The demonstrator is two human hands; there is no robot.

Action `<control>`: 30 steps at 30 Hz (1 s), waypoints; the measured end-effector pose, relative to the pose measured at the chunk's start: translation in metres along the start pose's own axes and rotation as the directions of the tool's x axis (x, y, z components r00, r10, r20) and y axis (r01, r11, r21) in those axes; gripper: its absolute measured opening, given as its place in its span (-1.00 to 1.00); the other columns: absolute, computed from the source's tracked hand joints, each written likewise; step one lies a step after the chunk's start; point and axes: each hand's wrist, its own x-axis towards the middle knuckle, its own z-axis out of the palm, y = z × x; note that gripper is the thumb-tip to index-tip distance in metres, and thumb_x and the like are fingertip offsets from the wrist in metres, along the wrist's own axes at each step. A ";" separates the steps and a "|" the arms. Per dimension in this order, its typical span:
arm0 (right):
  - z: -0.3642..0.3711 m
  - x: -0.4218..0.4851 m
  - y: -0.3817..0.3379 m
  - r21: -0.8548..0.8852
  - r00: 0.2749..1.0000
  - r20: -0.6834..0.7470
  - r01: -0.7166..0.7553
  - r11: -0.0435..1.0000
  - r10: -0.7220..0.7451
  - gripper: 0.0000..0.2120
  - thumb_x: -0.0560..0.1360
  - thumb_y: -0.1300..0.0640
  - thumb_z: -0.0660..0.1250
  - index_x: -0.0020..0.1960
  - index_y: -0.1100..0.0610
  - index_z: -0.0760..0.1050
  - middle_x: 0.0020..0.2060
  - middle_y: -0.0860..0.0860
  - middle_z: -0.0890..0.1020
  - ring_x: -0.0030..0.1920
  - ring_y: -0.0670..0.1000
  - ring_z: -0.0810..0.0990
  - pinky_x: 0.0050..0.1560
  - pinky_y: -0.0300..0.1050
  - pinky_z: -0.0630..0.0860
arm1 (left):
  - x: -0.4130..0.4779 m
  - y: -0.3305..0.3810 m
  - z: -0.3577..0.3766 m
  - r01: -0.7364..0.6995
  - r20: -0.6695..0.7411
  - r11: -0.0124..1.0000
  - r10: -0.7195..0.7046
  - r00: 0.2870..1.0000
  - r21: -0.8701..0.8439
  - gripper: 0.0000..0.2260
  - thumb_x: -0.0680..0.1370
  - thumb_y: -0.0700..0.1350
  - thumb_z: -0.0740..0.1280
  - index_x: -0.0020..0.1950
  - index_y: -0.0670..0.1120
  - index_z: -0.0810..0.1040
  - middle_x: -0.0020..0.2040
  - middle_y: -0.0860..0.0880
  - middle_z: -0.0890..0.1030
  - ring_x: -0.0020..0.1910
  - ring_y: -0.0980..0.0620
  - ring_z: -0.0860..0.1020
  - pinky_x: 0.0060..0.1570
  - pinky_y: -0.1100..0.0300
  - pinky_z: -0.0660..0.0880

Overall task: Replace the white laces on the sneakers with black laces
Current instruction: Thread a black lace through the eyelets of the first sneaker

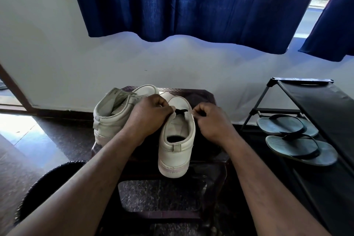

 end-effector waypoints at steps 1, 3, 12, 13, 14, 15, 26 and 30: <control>-0.001 0.000 0.000 0.020 1.000 0.017 -0.018 1.000 0.017 -0.82 0.62 0.05 0.39 -0.13 0.09 0.62 -0.16 -0.04 0.70 -0.07 0.02 0.62 0.03 -0.08 0.51 | 0.000 -0.002 -0.001 0.027 0.030 0.999 -0.028 0.999 0.021 -0.75 0.54 0.08 0.48 -0.15 -0.08 0.65 -0.40 0.10 0.57 -0.41 0.14 0.47 -0.31 0.20 0.40; -0.001 0.000 0.000 0.048 0.998 0.048 -0.048 0.998 0.045 -0.77 0.64 0.00 0.37 -0.17 0.05 0.59 -0.22 -0.07 0.67 -0.18 -0.06 0.57 -0.14 -0.15 0.45 | 0.001 -0.005 -0.004 0.066 0.073 0.997 -0.069 0.995 0.040 -0.67 0.56 0.16 0.45 -0.18 -0.09 0.63 -0.43 0.10 0.52 -0.42 0.09 0.44 -0.29 0.18 0.38; 0.004 -0.001 -0.003 0.032 0.998 0.044 -0.044 0.999 0.042 -0.72 0.65 -0.03 0.33 -0.21 0.03 0.53 -0.34 -0.09 0.59 -0.33 -0.12 0.46 -0.24 -0.16 0.39 | 0.003 -0.004 -0.009 0.014 0.225 0.988 -0.049 0.973 0.156 -0.69 0.68 0.07 0.31 -0.15 -0.10 0.58 -0.25 0.03 0.56 -0.16 -0.01 0.51 -0.18 0.17 0.43; 0.003 -0.001 -0.003 0.028 0.998 0.042 -0.044 0.999 0.042 -0.72 0.65 -0.02 0.34 -0.23 0.02 0.53 -0.34 -0.09 0.59 -0.34 -0.13 0.46 -0.24 -0.17 0.39 | 0.002 -0.002 -0.009 -0.011 0.230 0.981 -0.034 0.973 0.195 -0.71 0.69 0.06 0.27 -0.16 -0.04 0.56 -0.24 0.05 0.54 -0.13 -0.01 0.51 -0.21 0.19 0.42; 0.002 -0.001 -0.002 0.019 0.998 0.041 -0.045 0.999 0.044 -0.71 0.65 -0.01 0.35 -0.24 0.02 0.52 -0.33 -0.09 0.60 -0.33 -0.12 0.47 -0.23 -0.16 0.40 | 0.002 0.000 -0.009 -0.029 0.232 0.975 -0.023 0.972 0.219 -0.73 0.70 0.05 0.25 -0.14 -0.02 0.56 -0.22 0.05 0.54 -0.11 -0.02 0.51 -0.21 0.19 0.42; 0.000 0.000 -0.002 -0.005 0.998 0.039 -0.042 0.999 0.042 -0.70 0.64 0.00 0.36 -0.26 0.02 0.52 -0.32 -0.08 0.61 -0.30 -0.09 0.50 -0.21 -0.14 0.42 | 0.001 0.001 -0.010 -0.042 0.231 0.970 -0.015 0.973 0.238 -0.73 0.71 0.04 0.24 -0.09 -0.04 0.60 -0.18 0.03 0.56 -0.10 -0.02 0.52 -0.16 0.17 0.41; -0.005 -0.003 0.006 0.040 0.994 0.086 -0.070 0.997 0.067 -0.68 0.63 -0.09 0.37 -0.18 0.10 0.59 -0.35 0.00 0.60 -0.32 -0.08 0.46 -0.24 -0.13 0.42 | -0.002 -0.002 -0.018 -0.064 0.175 0.960 0.016 0.984 0.271 -0.61 0.66 0.23 0.27 -0.14 -0.05 0.61 -0.20 0.00 0.62 -0.15 -0.01 0.55 -0.18 0.12 0.40; 0.004 0.002 0.005 0.110 0.994 0.071 -0.094 0.989 0.086 -0.68 0.63 -0.10 0.37 -0.19 0.07 0.58 -0.40 -0.13 0.57 -0.35 -0.13 0.44 -0.22 -0.13 0.40 | -0.004 -0.001 -0.015 -0.039 0.263 0.975 -0.021 0.964 0.219 -0.56 0.69 0.18 0.25 0.02 -0.19 0.65 -0.01 -0.21 0.68 -0.12 -0.12 0.58 -0.17 0.08 0.41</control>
